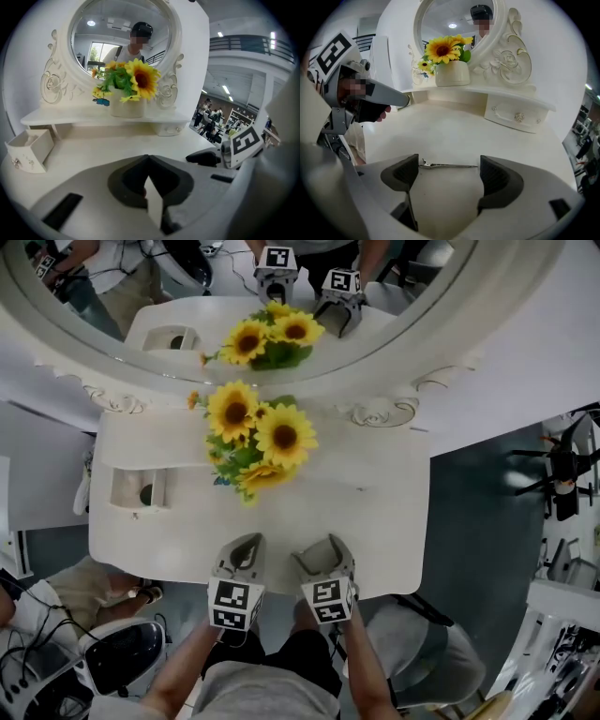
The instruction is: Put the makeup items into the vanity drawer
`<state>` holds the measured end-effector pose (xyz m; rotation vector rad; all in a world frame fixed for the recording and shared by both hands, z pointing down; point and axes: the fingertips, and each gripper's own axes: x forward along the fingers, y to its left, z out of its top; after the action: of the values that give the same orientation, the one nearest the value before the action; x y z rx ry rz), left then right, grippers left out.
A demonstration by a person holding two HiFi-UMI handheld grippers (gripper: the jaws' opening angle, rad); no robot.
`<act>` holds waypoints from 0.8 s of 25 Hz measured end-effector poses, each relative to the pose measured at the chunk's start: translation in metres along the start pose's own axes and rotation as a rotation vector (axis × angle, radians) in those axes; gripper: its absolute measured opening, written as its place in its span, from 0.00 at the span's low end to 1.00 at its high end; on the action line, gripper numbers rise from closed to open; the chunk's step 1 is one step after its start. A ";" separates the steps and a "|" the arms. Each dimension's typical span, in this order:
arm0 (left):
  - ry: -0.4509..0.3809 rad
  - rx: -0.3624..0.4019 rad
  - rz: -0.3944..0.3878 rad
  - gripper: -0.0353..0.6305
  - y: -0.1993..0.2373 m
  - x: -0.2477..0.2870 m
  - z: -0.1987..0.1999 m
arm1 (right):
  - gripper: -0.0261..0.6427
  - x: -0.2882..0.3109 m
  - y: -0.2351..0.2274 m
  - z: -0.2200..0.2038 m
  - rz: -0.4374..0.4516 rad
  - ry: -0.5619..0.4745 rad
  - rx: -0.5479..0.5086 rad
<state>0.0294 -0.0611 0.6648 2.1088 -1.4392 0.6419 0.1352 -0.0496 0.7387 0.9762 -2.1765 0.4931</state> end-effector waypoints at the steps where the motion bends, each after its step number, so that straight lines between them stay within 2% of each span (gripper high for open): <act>1: 0.000 -0.001 -0.001 0.05 0.000 0.000 0.000 | 0.64 0.000 0.000 -0.001 0.000 0.002 -0.003; 20: -0.005 -0.010 0.013 0.05 -0.004 0.005 0.002 | 0.62 -0.001 -0.003 0.000 0.022 0.003 -0.041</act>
<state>0.0349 -0.0644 0.6658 2.0963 -1.4570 0.6338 0.1382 -0.0510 0.7377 0.9293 -2.1881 0.4582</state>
